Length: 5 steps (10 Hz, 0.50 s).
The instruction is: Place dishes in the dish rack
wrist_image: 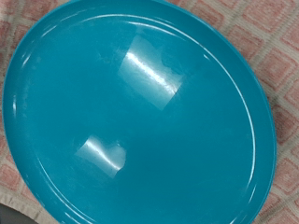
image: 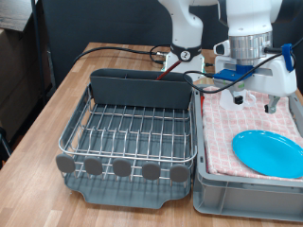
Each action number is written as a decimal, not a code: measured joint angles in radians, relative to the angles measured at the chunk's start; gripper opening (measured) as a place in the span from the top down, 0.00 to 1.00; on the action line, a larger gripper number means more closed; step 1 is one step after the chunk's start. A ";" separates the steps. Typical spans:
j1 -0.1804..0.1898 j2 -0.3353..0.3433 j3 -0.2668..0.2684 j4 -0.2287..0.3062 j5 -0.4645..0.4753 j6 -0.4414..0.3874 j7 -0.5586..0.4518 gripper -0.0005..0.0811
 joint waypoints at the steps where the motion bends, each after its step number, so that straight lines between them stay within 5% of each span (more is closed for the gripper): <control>1: 0.000 0.000 0.002 -0.001 0.023 0.000 -0.027 0.01; 5: 0.000 0.000 0.029 -0.027 0.136 0.014 -0.253 0.01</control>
